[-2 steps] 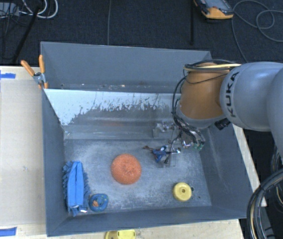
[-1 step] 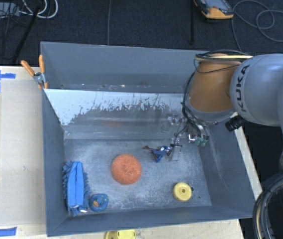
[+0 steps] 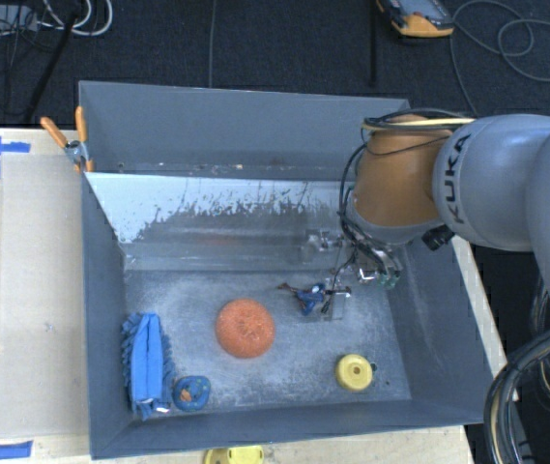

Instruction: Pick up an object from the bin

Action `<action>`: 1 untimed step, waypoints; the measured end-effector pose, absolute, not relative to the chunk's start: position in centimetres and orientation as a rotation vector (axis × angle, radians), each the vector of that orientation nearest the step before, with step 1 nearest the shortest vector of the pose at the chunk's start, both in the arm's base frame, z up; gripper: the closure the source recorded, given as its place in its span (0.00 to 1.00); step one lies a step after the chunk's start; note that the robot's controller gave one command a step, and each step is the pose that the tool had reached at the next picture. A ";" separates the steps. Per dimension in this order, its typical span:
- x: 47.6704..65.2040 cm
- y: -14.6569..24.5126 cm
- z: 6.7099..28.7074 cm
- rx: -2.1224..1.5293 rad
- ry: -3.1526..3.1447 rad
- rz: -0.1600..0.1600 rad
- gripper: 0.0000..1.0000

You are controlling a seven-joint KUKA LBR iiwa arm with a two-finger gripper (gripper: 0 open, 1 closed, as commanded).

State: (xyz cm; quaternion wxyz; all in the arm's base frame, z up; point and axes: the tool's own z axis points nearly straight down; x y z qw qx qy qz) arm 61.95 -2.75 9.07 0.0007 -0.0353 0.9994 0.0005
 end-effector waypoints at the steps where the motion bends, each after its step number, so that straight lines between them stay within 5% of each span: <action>1: 61.1 -2.6 7.4 0.302 3.128 0.001 0.00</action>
Offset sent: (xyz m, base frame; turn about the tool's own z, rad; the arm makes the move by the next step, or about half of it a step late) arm -0.0008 0.0006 -0.0207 0.0409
